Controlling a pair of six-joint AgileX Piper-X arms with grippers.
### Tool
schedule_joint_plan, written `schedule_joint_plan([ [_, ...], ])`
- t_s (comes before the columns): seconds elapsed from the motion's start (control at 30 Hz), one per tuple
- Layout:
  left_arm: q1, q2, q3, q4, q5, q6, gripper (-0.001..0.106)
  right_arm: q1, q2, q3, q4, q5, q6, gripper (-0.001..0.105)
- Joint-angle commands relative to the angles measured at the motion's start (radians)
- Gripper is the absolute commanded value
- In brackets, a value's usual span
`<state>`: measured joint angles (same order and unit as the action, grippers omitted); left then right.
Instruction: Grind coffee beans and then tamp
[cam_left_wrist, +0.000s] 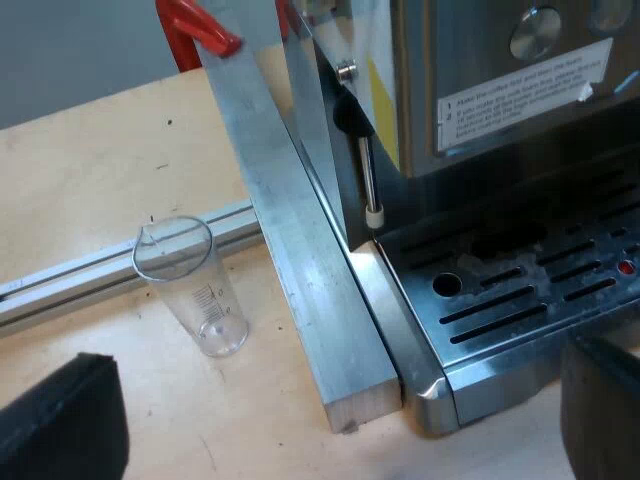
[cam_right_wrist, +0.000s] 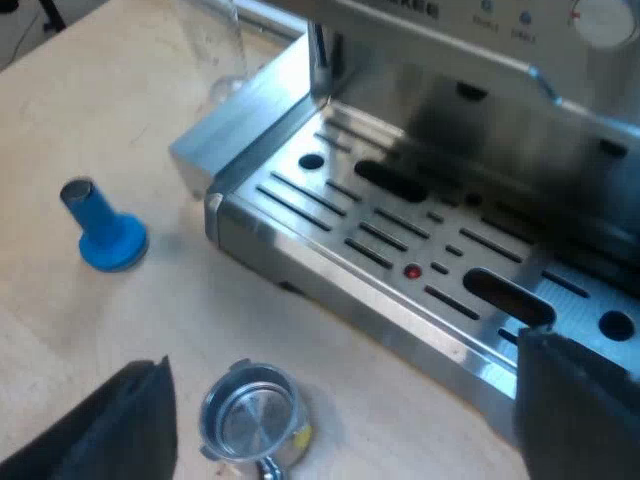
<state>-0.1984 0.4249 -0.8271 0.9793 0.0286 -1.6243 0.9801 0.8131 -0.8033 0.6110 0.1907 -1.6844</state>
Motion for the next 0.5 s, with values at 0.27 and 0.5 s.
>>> schedule_joint_plan([
  [0.27,-0.001,-0.004,-0.008,-0.013,-0.020,-0.007,0.088,-0.418,-0.049,-0.016,0.168,-0.234,-0.096,0.071],
  [0.5,-0.001,-0.004,-0.008,-0.003,-0.060,-0.024,0.088,-0.545,-0.148,-0.016,0.219,-0.234,-0.115,0.071],
])
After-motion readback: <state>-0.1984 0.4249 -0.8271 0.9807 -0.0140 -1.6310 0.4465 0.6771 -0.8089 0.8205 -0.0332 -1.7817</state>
